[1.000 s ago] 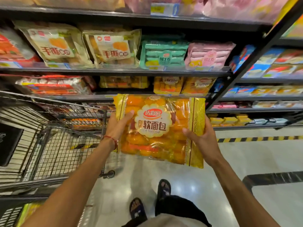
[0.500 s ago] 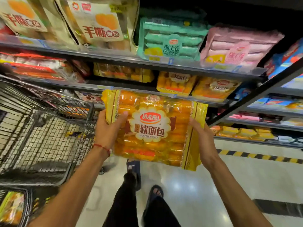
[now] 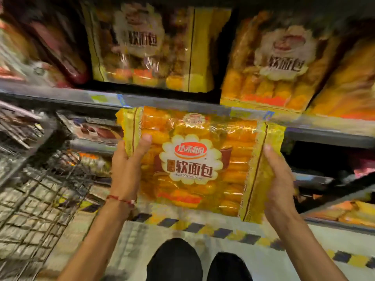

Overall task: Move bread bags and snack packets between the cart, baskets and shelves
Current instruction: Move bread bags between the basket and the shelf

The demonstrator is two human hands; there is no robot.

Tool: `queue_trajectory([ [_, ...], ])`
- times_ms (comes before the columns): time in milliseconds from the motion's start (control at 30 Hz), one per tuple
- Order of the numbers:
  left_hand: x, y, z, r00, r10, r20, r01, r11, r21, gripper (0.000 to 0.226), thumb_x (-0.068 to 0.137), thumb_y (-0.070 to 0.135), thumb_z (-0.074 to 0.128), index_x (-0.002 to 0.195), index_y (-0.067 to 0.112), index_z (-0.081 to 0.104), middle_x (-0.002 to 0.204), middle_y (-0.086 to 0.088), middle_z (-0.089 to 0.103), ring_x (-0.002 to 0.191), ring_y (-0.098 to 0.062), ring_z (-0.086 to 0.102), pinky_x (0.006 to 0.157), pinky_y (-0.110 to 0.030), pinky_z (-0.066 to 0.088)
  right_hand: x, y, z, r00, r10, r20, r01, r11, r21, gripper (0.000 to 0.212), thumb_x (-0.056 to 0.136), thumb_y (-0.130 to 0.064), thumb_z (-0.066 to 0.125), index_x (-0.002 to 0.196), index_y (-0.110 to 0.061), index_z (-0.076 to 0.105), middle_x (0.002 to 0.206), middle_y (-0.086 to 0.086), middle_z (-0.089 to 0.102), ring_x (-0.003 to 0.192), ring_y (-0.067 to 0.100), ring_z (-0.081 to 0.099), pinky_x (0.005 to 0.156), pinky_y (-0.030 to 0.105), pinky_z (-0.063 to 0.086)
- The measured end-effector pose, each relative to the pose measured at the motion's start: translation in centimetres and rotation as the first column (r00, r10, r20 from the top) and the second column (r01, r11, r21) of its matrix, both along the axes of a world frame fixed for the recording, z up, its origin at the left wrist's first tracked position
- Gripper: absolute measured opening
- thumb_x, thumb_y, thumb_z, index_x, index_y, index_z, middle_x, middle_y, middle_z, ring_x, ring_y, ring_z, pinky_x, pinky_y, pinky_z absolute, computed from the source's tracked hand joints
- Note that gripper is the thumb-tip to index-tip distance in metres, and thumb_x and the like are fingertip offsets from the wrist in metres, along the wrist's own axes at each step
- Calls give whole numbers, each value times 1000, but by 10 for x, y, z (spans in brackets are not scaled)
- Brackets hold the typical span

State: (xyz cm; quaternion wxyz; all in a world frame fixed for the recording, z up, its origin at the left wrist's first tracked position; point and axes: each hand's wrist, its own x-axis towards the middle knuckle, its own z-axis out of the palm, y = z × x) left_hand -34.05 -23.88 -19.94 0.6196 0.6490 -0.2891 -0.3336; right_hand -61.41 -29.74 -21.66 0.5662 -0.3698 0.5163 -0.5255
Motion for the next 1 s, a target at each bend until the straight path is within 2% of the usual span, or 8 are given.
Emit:
queue_trajectory([
  [133, 2, -12, -49, 992, 35, 117, -26, 997, -75, 37, 91, 35, 73, 125, 21, 66, 110, 9, 74, 91, 9, 68, 77, -14, 55, 11, -11, -36, 999, 34, 27, -29, 988, -149, 112, 60, -84, 80, 153, -29, 50, 151, 1, 58, 139, 27, 55, 118, 60, 38],
  [267, 4, -13, -63, 996, -14, 88, 25, 993, -116, 46, 85, 29, 77, 127, 15, 66, 115, -1, 76, 103, -9, 73, 91, -33, 59, 17, -5, -31, 992, 94, -83, -114, 953, -281, 60, 83, -66, 70, 131, -30, 70, 125, -8, 75, 120, 16, 69, 112, 52, 47],
  [367, 7, -7, -49, 998, -63, 29, 66, 988, -143, 56, 76, 42, 84, 125, 19, 68, 118, -2, 76, 111, -22, 71, 103, -53, 52, 20, 0, -10, 995, 70, -73, -89, 953, -290, 52, 87, -67, 69, 127, -33, 72, 119, -13, 77, 116, 10, 70, 112, 50, 47],
  [467, 12, -8, -37, 998, -44, -36, 39, 989, -142, 80, 67, 82, 72, 131, 34, 67, 133, 8, 69, 127, -17, 61, 111, -52, 43, 27, 2, 10, 993, 89, -82, -107, 959, -261, 50, 88, -74, 62, 117, -35, 74, 108, -6, 80, 105, 20, 75, 103, 55, 53],
  [567, 27, -11, -33, 996, 12, -93, -24, 991, -135, 93, 58, 96, 65, 136, 44, 62, 144, 10, 60, 134, -20, 55, 113, -56, 39, 32, 3, 20, 992, 58, -109, -84, 965, -250, 67, 71, -95, 59, 117, -47, 71, 117, -6, 76, 116, 26, 69, 105, 57, 49],
  [767, 10, 6, 12, 985, 168, -27, -169, 945, -279, 96, 80, 75, 68, 154, 21, 41, 155, 2, 45, 143, -20, 43, 115, -47, 38, 28, 17, 50, 996, 82, -19, -84, 968, -234, 88, 59, -94, 69, 127, -37, 70, 119, -11, 76, 116, 21, 70, 105, 55, 51],
  [900, 2, 10, 49, 968, 240, -70, -249, 909, -335, 60, 90, 45, 73, 136, 14, 51, 115, 7, 64, 113, -17, 63, 96, -42, 51, 27, 25, 73, 995, 95, 41, -76, 942, -327, 100, 58, -87, 73, 142, -34, 61, 137, -11, 67, 129, 19, 60, 111, 53, 46],
  [1000, 0, 14, 72, 976, 200, -83, -216, 877, -429, 82, 85, 49, 76, 151, 18, 39, 134, 4, 61, 115, -7, 62, 102, -41, 50, 28, 26, 95, 990, 133, 39, -105, 901, -421, 51, 84, -63, 72, 126, -35, 66, 114, -32, 69, 110, -9, 61, 103, 38, 47],
])
